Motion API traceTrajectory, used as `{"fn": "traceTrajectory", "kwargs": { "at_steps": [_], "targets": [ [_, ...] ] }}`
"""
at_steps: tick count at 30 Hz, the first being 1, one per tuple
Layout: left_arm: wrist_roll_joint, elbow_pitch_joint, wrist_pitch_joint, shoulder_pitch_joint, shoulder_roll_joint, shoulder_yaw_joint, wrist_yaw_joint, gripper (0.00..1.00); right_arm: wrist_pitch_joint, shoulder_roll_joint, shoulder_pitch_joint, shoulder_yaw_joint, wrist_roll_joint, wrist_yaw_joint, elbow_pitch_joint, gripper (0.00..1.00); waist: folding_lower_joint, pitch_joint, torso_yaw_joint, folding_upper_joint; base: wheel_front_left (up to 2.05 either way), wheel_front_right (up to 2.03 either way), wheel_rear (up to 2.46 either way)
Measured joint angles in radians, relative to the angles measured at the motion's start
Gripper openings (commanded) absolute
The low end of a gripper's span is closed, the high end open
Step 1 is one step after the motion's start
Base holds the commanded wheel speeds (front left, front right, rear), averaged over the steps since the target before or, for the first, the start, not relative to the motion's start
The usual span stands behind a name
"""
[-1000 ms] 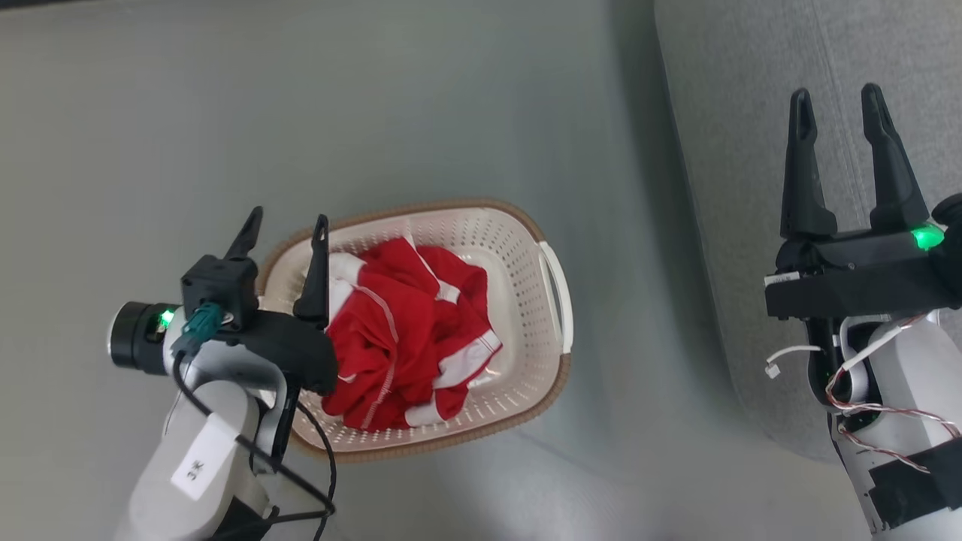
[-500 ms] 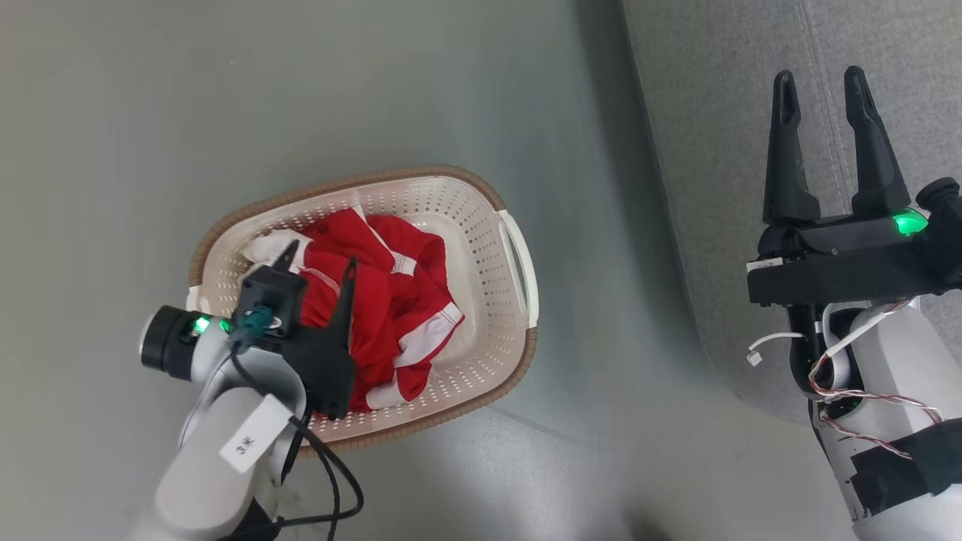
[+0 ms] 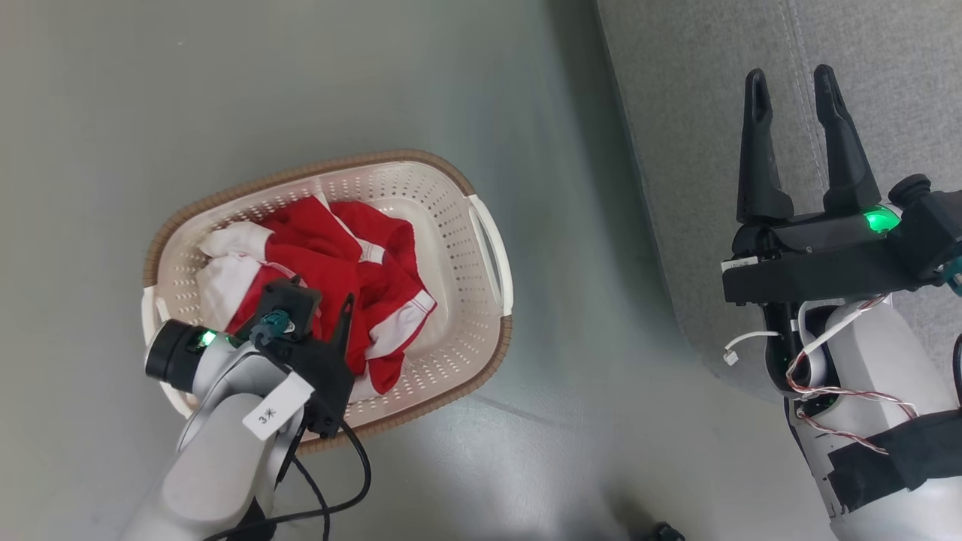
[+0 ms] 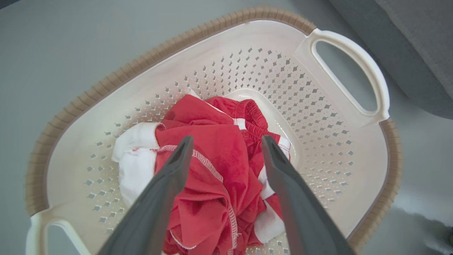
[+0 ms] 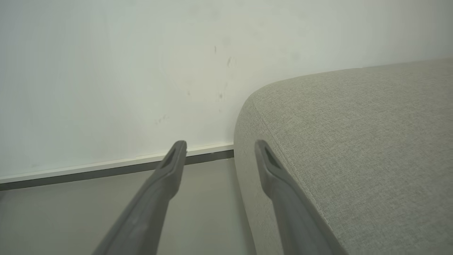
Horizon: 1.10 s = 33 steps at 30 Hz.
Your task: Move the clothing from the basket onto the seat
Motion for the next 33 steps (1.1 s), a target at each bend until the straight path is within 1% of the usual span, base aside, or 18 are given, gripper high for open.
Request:
{"fn": "traceTrajectory", "kwargs": {
  "at_steps": [5,13,18,22,27,29,32,33],
  "targets": [
    [-0.001,0.043,0.025,-0.027,0.004,0.013,0.0,1.0,-0.004,0.009,0.0,-0.001,0.0,0.002,-0.003,1.0,0.0,0.022,-0.017,0.0,0.0,0.0,0.0],
    [-0.01,0.107,0.056,-0.078,0.03,0.041,0.001,1.0,-0.005,0.022,0.0,-0.006,0.0,0.003,-0.008,1.0,0.0,0.066,-0.042,0.0,0.0,0.0,0.0],
    [-0.014,0.145,0.072,-0.106,0.038,0.055,0.012,1.0,-0.007,0.03,-0.001,-0.011,0.0,0.005,-0.01,1.0,0.0,0.09,-0.052,0.0001,0.0,0.0,0.0],
    [-0.014,0.167,0.075,-0.128,0.045,0.061,0.03,1.0,-0.007,0.034,-0.004,-0.016,0.0,0.01,-0.012,1.0,0.0001,0.104,-0.057,0.0,0.0,0.0,0.0],
    [-0.001,0.203,0.096,-0.157,0.048,0.046,0.037,1.0,-0.007,0.037,-0.007,-0.022,0.0,0.011,-0.011,1.0,0.0001,0.114,-0.058,0.0001,0.0,0.0,0.0],
    [0.005,0.223,0.111,-0.162,0.048,0.036,0.038,1.0,-0.007,0.041,-0.011,-0.022,0.0,0.016,-0.011,1.0,0.0,0.116,-0.058,0.0,0.0,0.0,0.0],
    [0.038,0.253,0.142,-0.177,0.048,0.014,0.047,1.0,-0.007,0.044,-0.016,-0.026,0.0,0.02,-0.011,1.0,0.0,0.118,-0.057,0.0,0.0,0.0,0.0],
    [0.042,0.259,0.15,-0.181,0.047,0.01,0.053,0.83,-0.007,0.045,-0.019,-0.027,0.0,0.02,-0.011,1.0,0.0001,0.118,-0.057,0.0001,0.0,0.0,0.0]
  ]
}}
